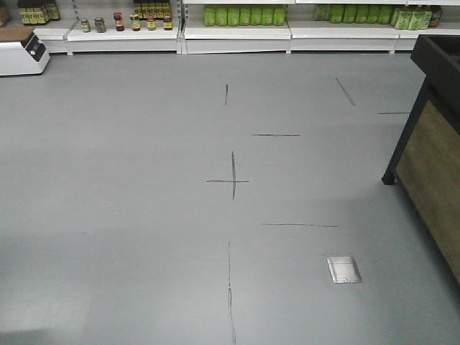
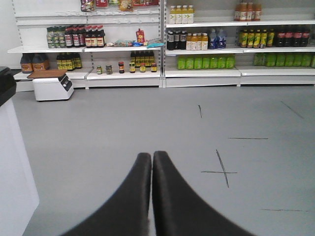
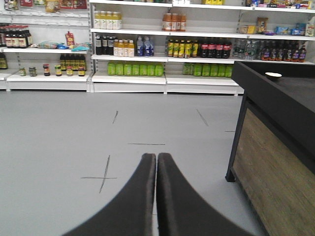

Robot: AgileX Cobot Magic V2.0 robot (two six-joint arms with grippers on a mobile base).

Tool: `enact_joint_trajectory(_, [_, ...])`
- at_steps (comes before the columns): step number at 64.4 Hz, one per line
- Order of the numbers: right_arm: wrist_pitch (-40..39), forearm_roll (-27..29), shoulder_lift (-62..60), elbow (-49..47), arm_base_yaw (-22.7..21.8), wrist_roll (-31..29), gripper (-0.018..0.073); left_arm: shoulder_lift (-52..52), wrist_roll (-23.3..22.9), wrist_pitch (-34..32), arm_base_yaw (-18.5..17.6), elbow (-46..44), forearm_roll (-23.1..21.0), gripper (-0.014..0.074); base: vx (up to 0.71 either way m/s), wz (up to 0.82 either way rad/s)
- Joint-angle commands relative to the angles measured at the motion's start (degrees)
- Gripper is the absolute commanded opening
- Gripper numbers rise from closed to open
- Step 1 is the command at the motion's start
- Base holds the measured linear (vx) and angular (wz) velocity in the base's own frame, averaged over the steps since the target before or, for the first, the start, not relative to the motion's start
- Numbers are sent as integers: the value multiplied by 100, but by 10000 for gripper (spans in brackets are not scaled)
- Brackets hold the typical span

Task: Pick three apples into basket with both arms
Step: 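Drive the base forward across the floor toward the fruit tables, then turn the base and approach the table holding the light-blue basket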

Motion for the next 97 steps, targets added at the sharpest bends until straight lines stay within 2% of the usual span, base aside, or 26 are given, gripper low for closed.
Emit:
enact_joint_trajectory(1, [-417,-66,-47,59,-5,-20,-3,-125,-19,-401,-1,133,-42,-6,24,-14])
enact_joint_trajectory(42, [-417,-66,-47,59,-5,-20,-3,-125,-19,-401,-1,133,-42,-6,22,-26])
enact_joint_trajectory(97, [-417,-66,-47,59,-5,-20,-3,-125,-19,-401,-1,133,-42,-6,16,-57])
